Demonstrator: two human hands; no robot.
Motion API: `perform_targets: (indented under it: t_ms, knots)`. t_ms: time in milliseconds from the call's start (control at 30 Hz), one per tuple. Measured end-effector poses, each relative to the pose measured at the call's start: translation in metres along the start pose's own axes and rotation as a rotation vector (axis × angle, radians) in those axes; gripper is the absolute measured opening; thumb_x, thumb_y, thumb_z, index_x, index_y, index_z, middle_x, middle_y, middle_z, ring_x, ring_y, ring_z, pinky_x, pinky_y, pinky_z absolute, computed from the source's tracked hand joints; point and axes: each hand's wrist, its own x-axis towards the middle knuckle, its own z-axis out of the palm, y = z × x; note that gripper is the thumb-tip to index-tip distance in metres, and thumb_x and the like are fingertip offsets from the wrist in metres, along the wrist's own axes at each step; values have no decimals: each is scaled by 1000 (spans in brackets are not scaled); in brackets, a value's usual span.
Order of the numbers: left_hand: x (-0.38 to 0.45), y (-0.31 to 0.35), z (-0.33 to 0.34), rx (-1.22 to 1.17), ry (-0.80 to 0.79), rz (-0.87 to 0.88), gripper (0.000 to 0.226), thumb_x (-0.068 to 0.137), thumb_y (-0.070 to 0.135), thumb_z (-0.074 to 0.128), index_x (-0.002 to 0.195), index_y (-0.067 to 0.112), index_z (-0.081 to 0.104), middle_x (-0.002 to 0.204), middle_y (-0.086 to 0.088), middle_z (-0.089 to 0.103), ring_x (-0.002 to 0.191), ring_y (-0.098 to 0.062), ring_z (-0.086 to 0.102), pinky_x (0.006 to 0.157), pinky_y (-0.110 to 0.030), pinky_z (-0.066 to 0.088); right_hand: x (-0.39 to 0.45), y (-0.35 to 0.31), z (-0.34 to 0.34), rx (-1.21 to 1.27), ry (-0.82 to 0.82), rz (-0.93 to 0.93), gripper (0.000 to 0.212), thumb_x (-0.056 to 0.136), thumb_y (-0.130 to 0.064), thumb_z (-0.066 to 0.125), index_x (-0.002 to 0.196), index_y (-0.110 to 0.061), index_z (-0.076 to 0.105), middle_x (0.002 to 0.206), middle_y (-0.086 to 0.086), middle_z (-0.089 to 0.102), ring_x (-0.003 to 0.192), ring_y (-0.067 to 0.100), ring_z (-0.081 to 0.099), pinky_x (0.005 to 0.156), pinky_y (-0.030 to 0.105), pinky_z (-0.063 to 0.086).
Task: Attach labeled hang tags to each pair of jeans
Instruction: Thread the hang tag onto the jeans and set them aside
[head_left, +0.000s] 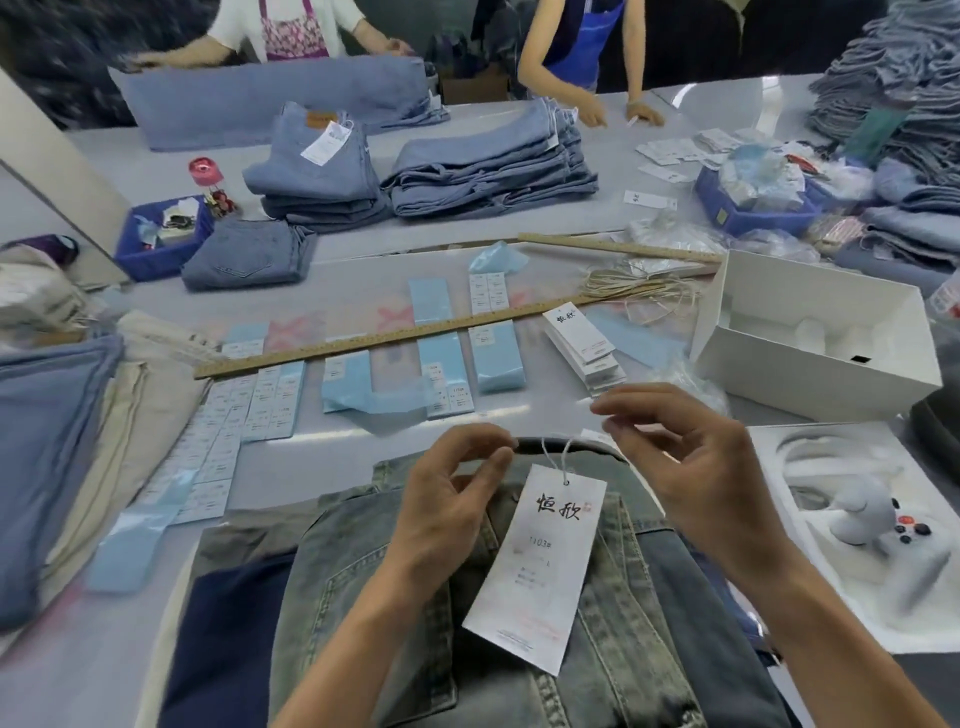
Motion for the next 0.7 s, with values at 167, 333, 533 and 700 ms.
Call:
perform_targets:
  t_ms: [167,333,533,700]
  knots:
    - [-41,-24,-50,121,108,-111,18,93,8,71,96,26,75,96,13,74,93,-10,70,83,-18,54,12,-12,8,1,-52,21,25,92,-4,68,102,-26,76,102,-12,76,95,16,72,83,24,58]
    - [-69,-53,-94,253,90,-121,23,92,6,71,98,27,73,107,17,71,107,-7,65,93,-18,49,14,-35,38,-133,-342,-105,19,86,-25,66,102,-30,76,97,-18,74,89,6,71,76,19,56]
    - [-53,-104,-167,43,326,-307,19,94,20,72,101,38,72,100,15,74,95,-5,68,81,-17,54,34,-62,115,-321,-681,-193,22,86,-27,69,103,-41,73,95,-25,71,83,1,70,70,22,57]
    - [-58,-169,-310,-317,1121,-562,21,91,4,66,109,15,67,104,-7,69,87,-27,63,75,-35,53,50,-95,214,-390,-870,-304,25,89,-23,73,100,-45,71,94,-25,69,80,0,68,68,18,54]
